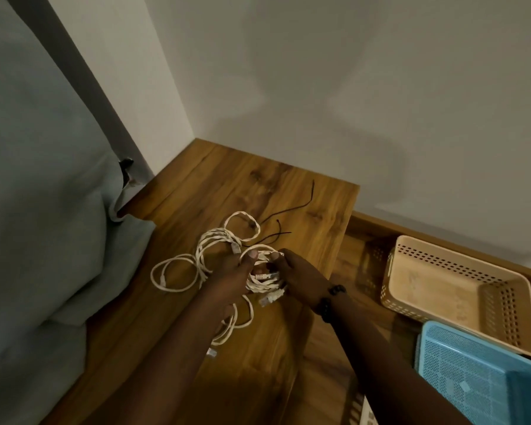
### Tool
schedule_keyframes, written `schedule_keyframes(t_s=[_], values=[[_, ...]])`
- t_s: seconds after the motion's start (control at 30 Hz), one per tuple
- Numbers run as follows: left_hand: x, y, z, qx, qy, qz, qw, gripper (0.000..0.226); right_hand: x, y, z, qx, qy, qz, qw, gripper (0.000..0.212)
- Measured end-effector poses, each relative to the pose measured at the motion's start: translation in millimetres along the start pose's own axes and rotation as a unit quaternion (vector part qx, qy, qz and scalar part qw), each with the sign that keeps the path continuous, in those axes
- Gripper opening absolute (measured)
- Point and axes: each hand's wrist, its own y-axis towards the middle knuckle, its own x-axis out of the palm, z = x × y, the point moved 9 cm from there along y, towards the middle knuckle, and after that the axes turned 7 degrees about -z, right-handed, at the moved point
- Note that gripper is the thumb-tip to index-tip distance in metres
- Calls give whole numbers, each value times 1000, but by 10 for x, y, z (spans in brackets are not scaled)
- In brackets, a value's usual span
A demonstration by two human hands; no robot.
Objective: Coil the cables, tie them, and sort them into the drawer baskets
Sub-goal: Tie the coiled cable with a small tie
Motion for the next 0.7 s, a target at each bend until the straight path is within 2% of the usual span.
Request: schedule_keyframes(t_s=[0.07,0.13,0.2,0.27,0.3,0.43,0.53,0.6,0.7], values=[[-61,17,41,7,-8,31,999,36,8,117,3,8,-3,-40,999,48],[-132,24,133,29,9,61,998,33,-57,224,33,22,33,-32,999,54],[-224,48,187,45,14,96,994,34,-314,351,113,41,23,73,996,52],[-282,67,228,47,7,115,992,30,-599,423,202,59,-53,182,980,35],[-306,80,251,48,5,120,992,28,-685,457,248,74,-98,207,971,29],[-403,145,373,68,7,140,988,38,-806,607,323,107,-199,217,950,36],[-479,207,421,73,15,145,987,38,-787,716,250,101,-246,226,937,29],[-511,217,434,61,2,147,987,34,-785,768,218,85,-244,242,935,20],[-538,215,462,53,-23,152,987,32,-823,809,241,66,-175,261,947,17]])
